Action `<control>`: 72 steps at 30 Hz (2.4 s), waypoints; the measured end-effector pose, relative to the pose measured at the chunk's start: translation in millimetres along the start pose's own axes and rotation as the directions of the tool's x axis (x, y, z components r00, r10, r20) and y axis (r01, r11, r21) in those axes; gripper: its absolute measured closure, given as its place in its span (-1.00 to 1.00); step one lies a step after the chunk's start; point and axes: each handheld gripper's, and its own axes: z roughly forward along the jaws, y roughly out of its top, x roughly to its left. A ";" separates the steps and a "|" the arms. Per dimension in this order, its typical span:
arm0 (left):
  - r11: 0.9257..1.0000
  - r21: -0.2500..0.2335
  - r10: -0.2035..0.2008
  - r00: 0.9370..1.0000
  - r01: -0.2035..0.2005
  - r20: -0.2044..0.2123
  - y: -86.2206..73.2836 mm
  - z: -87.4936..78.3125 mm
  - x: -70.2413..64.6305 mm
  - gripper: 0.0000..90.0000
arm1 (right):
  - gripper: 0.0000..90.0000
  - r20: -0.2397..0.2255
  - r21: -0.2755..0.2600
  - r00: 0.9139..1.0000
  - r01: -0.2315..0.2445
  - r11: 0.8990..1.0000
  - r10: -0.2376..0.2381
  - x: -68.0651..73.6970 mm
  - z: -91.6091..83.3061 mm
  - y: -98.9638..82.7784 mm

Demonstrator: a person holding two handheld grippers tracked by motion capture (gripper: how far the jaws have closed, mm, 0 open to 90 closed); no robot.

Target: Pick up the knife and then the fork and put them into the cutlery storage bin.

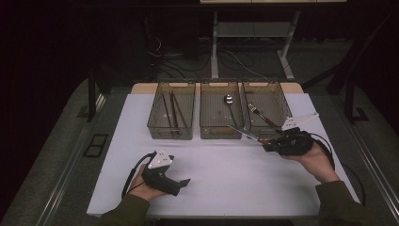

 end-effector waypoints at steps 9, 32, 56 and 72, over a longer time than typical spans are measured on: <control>1.000 -0.005 -0.009 1.000 0.009 -0.010 -0.8 -1.1 1.9 -1.00 | 0.68 0.049 -0.052 0.998 -0.045 0.998 0.048 -10.3 -12.6 3.0; 1.000 -0.022 0.000 1.000 0.000 0.022 0.2 1.7 -1.9 -1.00 | 0.68 0.234 -0.115 0.943 -0.213 0.970 0.235 -69.1 -22.7 33.5; 1.000 -0.028 0.003 0.999 -0.002 0.035 0.8 2.8 -3.3 -1.00 | 0.68 0.342 -0.032 0.885 -0.325 0.945 0.316 -108.5 22.1 33.2; 1.000 -0.027 0.004 0.999 -0.003 0.040 0.8 3.1 -3.6 -1.00 | 0.45 0.357 -0.019 0.888 -0.303 0.953 0.290 -107.8 42.1 38.1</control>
